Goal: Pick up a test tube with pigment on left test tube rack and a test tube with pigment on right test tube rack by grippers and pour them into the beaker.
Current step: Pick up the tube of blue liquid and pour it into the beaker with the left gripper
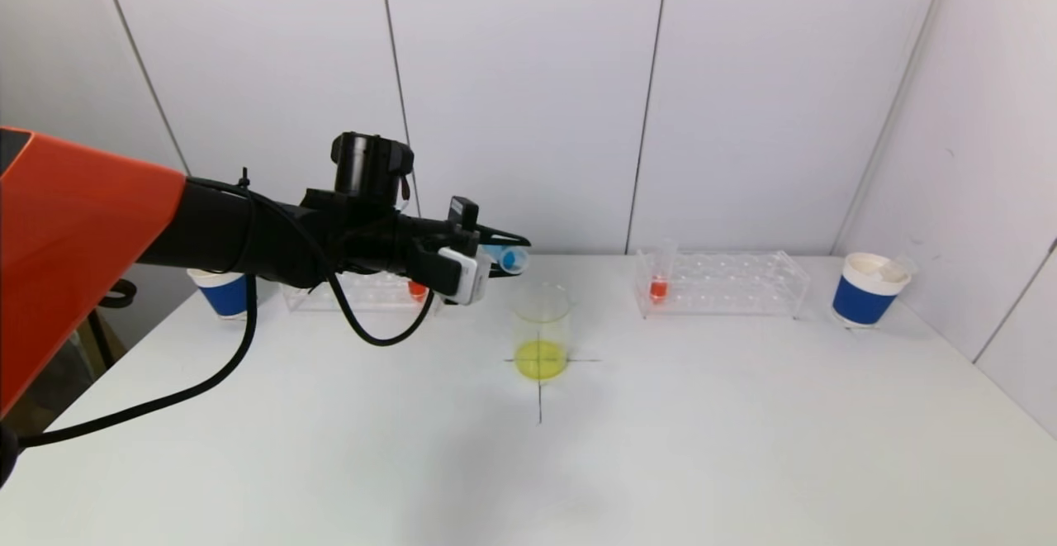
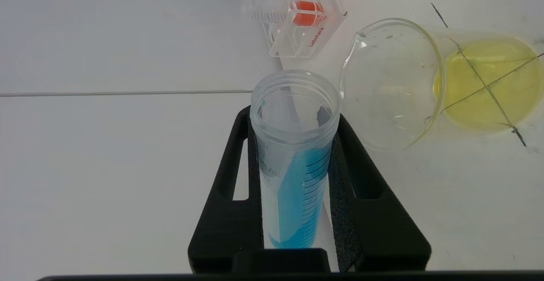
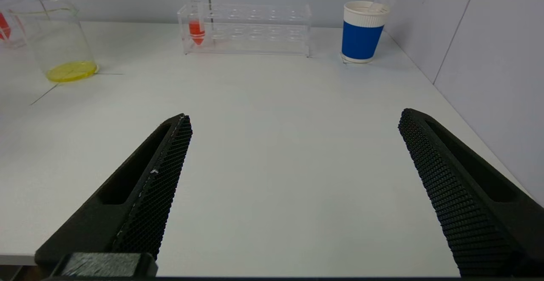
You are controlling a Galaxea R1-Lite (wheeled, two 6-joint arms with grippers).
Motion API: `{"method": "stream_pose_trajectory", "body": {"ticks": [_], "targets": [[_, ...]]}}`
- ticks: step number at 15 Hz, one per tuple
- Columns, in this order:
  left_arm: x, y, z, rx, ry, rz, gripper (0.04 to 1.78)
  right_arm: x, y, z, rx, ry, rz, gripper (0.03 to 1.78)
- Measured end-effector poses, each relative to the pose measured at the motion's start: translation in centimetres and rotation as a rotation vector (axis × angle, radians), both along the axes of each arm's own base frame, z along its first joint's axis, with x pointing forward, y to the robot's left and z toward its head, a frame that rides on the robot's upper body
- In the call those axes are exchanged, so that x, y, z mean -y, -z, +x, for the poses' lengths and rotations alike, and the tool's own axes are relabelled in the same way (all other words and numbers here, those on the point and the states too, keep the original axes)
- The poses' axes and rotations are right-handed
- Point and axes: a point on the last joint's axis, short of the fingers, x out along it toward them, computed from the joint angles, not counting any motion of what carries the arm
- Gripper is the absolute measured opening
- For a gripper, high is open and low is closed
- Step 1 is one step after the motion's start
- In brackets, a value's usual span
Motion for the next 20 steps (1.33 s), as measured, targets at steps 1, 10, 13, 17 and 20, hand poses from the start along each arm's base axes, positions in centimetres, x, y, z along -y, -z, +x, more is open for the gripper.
{"method": "stream_pose_trajectory", "body": {"ticks": [1, 10, 13, 17, 20], "targets": [[0.0, -0.1, 0.0, 0.0, 0.004, 0.009, 0.46, 0.0, 0.0, 0.0, 0.0, 0.0, 0.0, 1.77], [0.6, -1.0, 0.4, 0.055, 0.012, 0.115, 0.46, 0.0, 0.0, 0.0, -0.001, 0.0, 0.0, 1.77], [1.2, -1.0, 0.4, 0.063, 0.011, 0.121, 0.46, 0.0, 0.0, 0.0, 0.0, 0.0, 0.0, 1.77], [1.6, -0.8, 0.5, 0.056, 0.013, 0.128, 0.46, 0.0, 0.0, 0.0, -0.001, 0.0, 0.0, 1.77], [1.7, -1.0, 0.7, 0.068, 0.011, 0.127, 0.46, 0.0, 0.0, 0.0, 0.0, 0.0, 0.0, 1.77]]}}
